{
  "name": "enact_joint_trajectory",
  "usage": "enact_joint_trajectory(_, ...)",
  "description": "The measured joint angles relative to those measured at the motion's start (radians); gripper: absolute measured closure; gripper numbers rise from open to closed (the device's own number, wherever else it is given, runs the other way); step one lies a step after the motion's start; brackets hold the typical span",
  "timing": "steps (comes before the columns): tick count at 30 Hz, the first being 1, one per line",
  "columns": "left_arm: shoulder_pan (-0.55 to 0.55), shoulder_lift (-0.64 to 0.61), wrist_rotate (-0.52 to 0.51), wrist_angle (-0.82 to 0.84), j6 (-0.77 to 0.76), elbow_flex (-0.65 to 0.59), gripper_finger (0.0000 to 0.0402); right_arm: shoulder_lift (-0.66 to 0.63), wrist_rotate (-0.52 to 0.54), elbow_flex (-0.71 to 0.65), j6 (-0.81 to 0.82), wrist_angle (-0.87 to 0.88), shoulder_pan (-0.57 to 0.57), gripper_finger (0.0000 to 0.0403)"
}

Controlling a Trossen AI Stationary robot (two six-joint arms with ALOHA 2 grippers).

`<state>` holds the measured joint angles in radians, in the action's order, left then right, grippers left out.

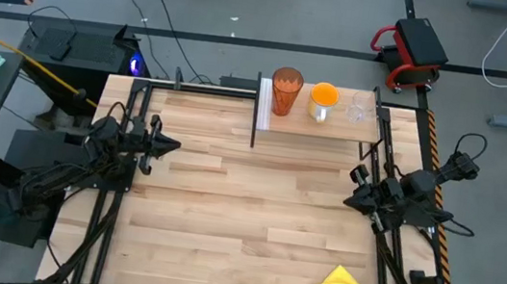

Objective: Stack small to large cups/mugs on shelf
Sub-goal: Return to Home Position

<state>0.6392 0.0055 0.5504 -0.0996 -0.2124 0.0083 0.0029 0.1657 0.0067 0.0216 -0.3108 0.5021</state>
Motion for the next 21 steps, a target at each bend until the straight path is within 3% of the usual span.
enact_joint_trajectory(5,0.000,0.000,-0.060,0.014,0.022,0.000,0.0375,0.000,0.003,0.000,-0.002,0.009,-0.092,0.0389)
enact_joint_trajectory(21,0.000,0.000,-0.068,0.024,0.078,0.000,0.0367,0.000,0.003,0.000,-0.073,0.095,-0.410,0.0389)
